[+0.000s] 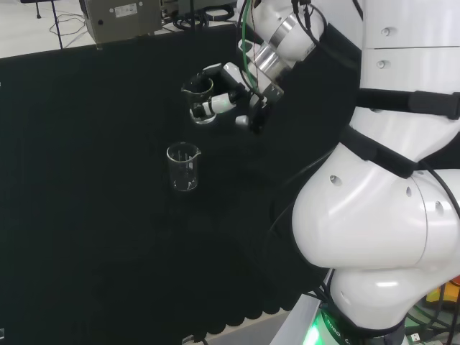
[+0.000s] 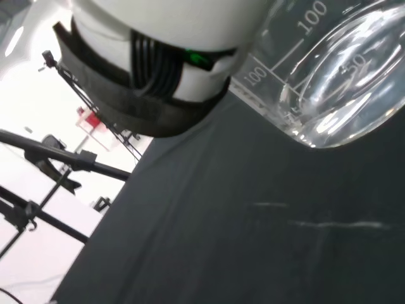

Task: Pick up the beaker on the right.

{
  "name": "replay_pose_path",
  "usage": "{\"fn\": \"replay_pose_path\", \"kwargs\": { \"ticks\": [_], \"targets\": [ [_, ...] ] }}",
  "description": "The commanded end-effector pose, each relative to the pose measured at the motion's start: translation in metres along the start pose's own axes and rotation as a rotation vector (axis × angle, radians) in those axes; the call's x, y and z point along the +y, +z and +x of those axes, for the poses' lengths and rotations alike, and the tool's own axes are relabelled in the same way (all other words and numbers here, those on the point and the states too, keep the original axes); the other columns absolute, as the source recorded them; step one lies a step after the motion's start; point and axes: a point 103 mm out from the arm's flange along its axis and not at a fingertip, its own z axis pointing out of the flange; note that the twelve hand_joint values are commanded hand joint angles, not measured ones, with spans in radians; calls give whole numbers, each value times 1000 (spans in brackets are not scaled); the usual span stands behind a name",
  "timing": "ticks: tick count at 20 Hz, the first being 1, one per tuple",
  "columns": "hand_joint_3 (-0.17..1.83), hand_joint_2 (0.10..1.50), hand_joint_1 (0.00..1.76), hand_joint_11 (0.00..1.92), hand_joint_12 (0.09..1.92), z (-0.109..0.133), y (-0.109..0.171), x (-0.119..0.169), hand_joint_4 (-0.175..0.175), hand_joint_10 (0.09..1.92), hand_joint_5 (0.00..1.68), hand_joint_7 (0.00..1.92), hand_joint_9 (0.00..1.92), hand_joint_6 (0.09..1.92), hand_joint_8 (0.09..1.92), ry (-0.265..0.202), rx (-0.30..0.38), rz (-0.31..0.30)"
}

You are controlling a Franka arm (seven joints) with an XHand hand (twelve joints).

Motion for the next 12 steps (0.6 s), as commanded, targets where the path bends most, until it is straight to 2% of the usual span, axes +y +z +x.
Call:
{"fn": "replay_pose_path", "kwargs": {
  "ticks": [1, 8, 12],
  "targets": [
    [569, 706, 1313, 1195, 717, 2, -40, -28, -175, 525, 1229, 1285, 1566, 684, 658, 0, -161, 85],
    [706, 655, 1305, 1191, 728, 16, -63, -60, -175, 653, 1184, 1243, 1582, 815, 794, 57, -247, 138],
    [748, 638, 1304, 1194, 738, 21, -68, -82, -175, 692, 1173, 1232, 1588, 852, 833, 106, -286, 163]
  ]
}}
